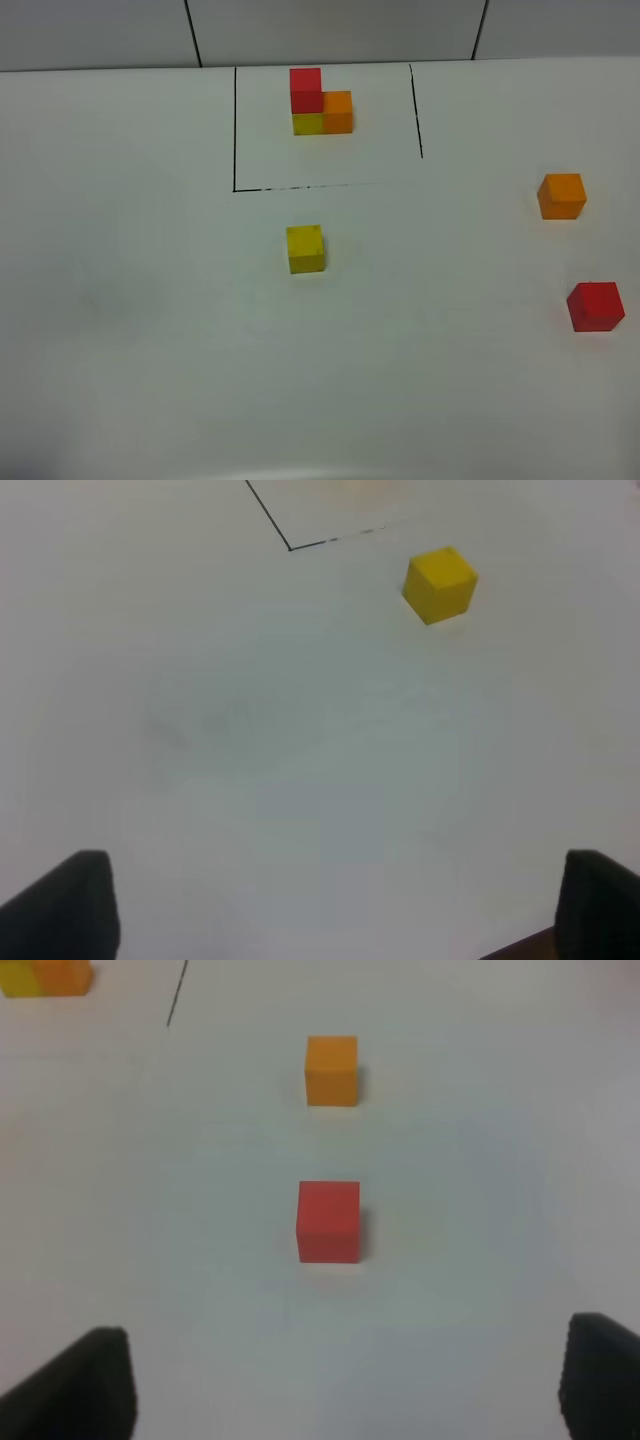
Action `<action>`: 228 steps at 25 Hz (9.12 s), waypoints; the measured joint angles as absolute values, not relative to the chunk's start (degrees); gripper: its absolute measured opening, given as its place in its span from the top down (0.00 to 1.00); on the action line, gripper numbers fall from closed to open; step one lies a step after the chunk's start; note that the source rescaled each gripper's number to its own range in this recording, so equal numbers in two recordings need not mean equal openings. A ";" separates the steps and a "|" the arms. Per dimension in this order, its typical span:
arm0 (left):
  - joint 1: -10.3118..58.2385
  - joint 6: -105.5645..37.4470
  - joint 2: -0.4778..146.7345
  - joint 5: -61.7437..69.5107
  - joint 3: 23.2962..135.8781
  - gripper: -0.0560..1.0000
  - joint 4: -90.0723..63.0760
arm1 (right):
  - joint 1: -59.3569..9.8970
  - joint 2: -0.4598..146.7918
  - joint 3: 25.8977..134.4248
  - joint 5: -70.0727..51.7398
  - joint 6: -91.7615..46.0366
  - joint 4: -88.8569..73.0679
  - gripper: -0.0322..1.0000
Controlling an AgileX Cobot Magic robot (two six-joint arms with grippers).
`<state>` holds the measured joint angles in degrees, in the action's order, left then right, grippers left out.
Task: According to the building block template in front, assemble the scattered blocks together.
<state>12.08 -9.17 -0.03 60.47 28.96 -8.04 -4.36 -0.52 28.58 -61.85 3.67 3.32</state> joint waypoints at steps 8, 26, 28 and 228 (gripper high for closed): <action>12.08 -9.17 -0.21 60.47 28.96 0.26 -8.09 | -4.36 -0.52 28.58 -61.85 3.67 3.23 0.26; 5.01 -9.17 -0.14 60.47 28.96 0.55 -8.09 | -4.36 -0.52 28.58 -61.85 3.67 2.93 0.26; 5.01 -9.17 -0.14 60.47 28.96 0.56 -8.09 | -4.36 -0.52 28.58 -61.85 3.67 2.93 0.26; 5.01 -9.27 -0.14 60.47 28.91 0.58 -8.09 | -23.74 116.87 90.44 -54.32 -33.02 -3.24 0.05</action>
<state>5.01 -9.27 -0.14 60.47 28.91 -8.09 -23.74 116.87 90.44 -54.32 -33.02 -3.24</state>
